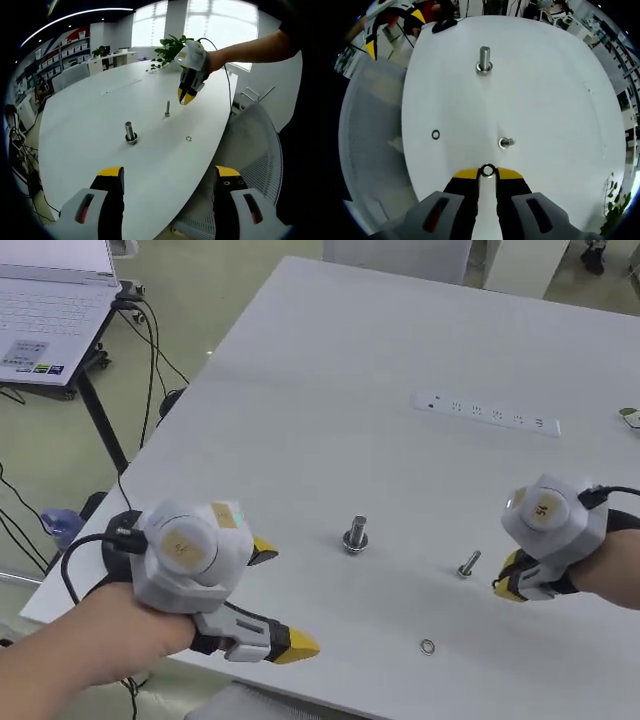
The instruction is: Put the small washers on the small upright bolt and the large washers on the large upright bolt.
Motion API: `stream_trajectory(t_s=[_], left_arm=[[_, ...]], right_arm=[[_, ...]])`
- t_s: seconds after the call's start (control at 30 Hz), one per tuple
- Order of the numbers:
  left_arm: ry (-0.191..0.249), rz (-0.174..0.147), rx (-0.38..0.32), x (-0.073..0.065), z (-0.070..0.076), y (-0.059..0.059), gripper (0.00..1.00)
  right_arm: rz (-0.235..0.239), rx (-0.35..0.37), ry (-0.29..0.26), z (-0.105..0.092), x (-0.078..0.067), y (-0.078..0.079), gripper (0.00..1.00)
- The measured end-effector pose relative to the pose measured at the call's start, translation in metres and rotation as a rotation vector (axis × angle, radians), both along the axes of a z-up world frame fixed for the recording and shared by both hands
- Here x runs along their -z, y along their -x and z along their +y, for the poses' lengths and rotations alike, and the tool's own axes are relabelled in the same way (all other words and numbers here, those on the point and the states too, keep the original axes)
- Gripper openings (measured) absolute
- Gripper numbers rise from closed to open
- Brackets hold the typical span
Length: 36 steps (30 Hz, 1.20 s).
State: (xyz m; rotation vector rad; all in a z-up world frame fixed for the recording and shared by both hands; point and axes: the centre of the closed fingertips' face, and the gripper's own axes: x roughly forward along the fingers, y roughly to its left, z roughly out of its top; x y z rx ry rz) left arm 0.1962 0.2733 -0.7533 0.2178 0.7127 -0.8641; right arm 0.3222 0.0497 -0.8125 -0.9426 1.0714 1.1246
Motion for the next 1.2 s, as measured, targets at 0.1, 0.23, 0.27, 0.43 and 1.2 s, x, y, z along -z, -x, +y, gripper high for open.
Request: stream_trajectory(t_s=[0.1, 0.23, 0.27, 0.43, 1.2], left_arm=[[0.001, -0.001, -0.012, 0.003, 0.002, -0.003, 0.72], [0.000, -0.009, -0.025, 0.005, 0.003, -0.008, 0.75], [-0.007, -0.011, -0.025, 0.006, 0.004, -0.010, 0.75], [-0.021, -0.022, -0.025, 0.009, 0.006, -0.016, 0.78], [-0.013, -0.004, -0.020, 0.013, 0.009, -0.021, 0.75]], right_arm=[[-0.001, 0.006, -0.013, 0.003, -0.008, -0.007, 0.12], [-0.006, 0.020, -0.035, 0.010, -0.018, -0.015, 0.12], [-0.007, 0.019, -0.037, 0.012, -0.019, -0.016, 0.12], [-0.014, 0.010, -0.043, 0.022, -0.023, -0.022, 0.12], [0.017, -0.030, -0.003, 0.033, -0.005, -0.025, 0.12]])
